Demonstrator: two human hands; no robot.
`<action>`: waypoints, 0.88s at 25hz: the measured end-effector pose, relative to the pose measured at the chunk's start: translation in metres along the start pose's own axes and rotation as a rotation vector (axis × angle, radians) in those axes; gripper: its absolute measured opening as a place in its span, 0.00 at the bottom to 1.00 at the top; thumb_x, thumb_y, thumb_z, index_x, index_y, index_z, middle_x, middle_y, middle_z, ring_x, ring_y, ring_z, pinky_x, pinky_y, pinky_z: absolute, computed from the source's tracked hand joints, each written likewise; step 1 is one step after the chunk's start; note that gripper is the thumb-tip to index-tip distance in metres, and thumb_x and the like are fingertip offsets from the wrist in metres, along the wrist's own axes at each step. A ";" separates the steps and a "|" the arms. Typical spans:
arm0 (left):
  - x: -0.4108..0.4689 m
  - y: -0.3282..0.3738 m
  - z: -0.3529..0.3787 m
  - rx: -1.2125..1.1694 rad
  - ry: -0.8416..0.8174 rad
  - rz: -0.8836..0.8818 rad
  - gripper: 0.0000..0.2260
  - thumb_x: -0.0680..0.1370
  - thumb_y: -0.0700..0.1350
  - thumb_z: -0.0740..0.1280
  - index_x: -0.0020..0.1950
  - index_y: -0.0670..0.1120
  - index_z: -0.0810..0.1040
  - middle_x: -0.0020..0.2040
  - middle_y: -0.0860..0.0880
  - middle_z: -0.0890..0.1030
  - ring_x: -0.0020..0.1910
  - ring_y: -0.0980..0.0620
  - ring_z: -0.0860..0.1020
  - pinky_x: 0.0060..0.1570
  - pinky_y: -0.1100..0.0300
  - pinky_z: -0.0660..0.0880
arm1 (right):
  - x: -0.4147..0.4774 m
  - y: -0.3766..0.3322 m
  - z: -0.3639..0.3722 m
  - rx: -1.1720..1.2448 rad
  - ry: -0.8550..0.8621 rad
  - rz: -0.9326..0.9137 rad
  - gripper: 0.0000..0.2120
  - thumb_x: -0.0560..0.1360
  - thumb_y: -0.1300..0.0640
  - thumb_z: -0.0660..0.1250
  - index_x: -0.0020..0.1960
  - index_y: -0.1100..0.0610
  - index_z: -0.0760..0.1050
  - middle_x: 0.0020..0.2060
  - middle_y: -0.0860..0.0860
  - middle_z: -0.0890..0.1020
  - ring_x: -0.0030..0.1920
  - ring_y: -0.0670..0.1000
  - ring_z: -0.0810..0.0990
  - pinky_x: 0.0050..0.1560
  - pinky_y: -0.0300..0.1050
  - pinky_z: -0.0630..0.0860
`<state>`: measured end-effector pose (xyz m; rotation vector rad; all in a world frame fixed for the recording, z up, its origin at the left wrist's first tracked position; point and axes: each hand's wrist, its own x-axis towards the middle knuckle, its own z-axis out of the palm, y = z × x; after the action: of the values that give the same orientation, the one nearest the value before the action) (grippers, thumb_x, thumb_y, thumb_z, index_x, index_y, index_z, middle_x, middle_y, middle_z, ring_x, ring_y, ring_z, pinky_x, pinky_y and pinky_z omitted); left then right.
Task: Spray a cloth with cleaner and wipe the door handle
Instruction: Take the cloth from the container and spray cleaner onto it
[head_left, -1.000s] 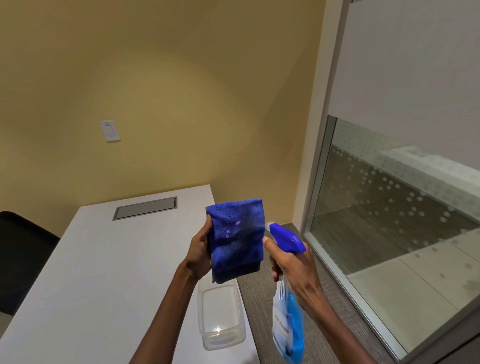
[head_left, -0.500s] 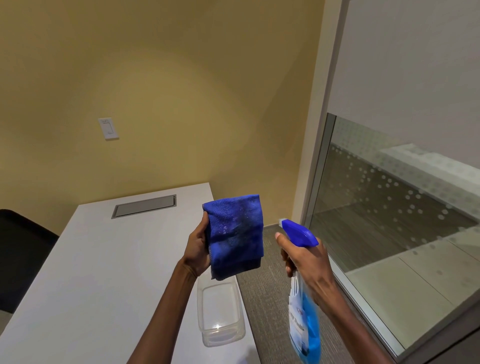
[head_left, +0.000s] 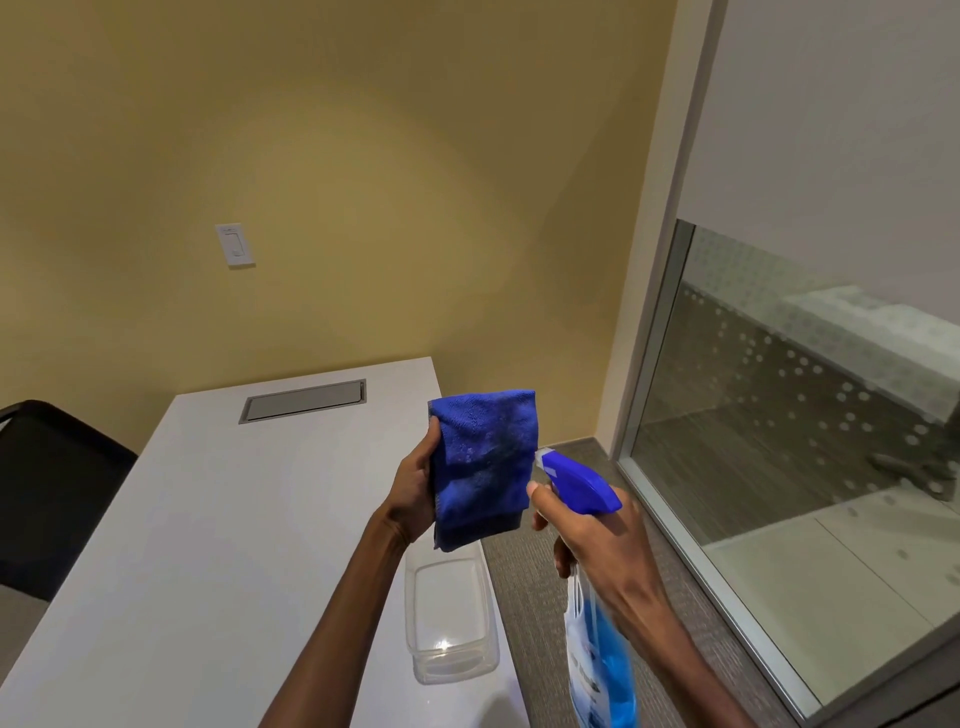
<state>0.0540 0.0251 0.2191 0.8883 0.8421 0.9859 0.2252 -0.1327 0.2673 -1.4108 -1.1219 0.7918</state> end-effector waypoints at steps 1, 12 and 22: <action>0.001 0.001 -0.002 0.001 0.002 0.005 0.21 0.77 0.64 0.61 0.51 0.54 0.89 0.50 0.48 0.89 0.46 0.49 0.88 0.42 0.58 0.84 | 0.000 0.001 0.001 -0.035 0.009 0.000 0.21 0.72 0.39 0.70 0.33 0.56 0.76 0.24 0.53 0.79 0.22 0.48 0.74 0.26 0.45 0.74; 0.009 0.010 -0.030 -0.010 0.100 0.013 0.21 0.84 0.60 0.57 0.57 0.51 0.85 0.52 0.47 0.88 0.49 0.50 0.87 0.45 0.57 0.85 | 0.028 0.025 0.035 0.158 -0.056 0.042 0.21 0.72 0.37 0.73 0.42 0.55 0.79 0.29 0.51 0.79 0.28 0.48 0.76 0.31 0.41 0.76; 0.019 0.017 -0.113 -0.173 0.228 0.021 0.20 0.86 0.57 0.55 0.58 0.50 0.84 0.52 0.47 0.87 0.52 0.48 0.85 0.52 0.53 0.83 | 0.092 0.113 0.145 0.168 0.032 0.132 0.20 0.69 0.56 0.73 0.57 0.56 0.69 0.47 0.51 0.74 0.44 0.53 0.76 0.46 0.42 0.77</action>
<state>-0.0462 0.0739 0.1870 0.6455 0.9250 1.1754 0.1427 0.0104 0.1449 -1.3611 -0.9228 0.9318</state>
